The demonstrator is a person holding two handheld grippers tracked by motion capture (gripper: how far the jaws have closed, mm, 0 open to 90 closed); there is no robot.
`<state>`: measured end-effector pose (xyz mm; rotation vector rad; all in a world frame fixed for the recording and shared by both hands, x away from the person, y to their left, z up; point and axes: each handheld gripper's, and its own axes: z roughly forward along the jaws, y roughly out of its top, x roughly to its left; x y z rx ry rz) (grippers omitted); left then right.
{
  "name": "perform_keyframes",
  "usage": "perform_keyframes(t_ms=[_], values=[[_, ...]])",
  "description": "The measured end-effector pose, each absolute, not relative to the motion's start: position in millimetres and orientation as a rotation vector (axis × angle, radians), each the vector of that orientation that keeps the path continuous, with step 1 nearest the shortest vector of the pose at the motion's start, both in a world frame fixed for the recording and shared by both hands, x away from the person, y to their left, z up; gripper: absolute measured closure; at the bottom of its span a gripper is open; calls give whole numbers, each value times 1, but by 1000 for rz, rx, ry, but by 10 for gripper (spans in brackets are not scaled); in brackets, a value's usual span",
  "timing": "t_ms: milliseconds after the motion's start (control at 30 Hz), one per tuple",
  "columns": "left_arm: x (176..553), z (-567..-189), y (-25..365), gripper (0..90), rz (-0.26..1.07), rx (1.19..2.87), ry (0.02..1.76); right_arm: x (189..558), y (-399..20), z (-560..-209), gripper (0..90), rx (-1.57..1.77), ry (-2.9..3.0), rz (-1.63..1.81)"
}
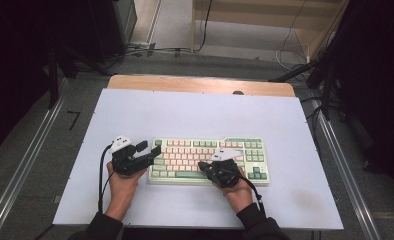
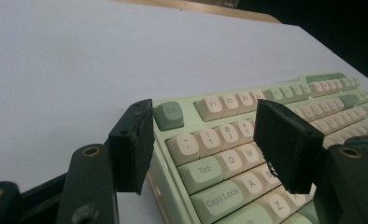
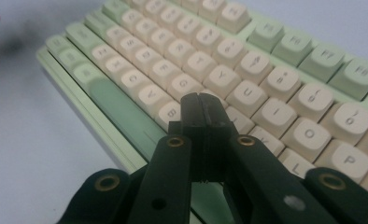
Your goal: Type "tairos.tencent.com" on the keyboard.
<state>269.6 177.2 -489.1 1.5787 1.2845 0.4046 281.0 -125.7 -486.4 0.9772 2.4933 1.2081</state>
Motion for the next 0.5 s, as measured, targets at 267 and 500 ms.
perform_keyframes(t_ms=[267,500], values=[[270,-489,177,388,400,1577,1281,287,-151,-470,528,1062,2380,1342],[269,-489,175,393,385,1582,1261,295,-174,-466,401,1184,2303,1367]])
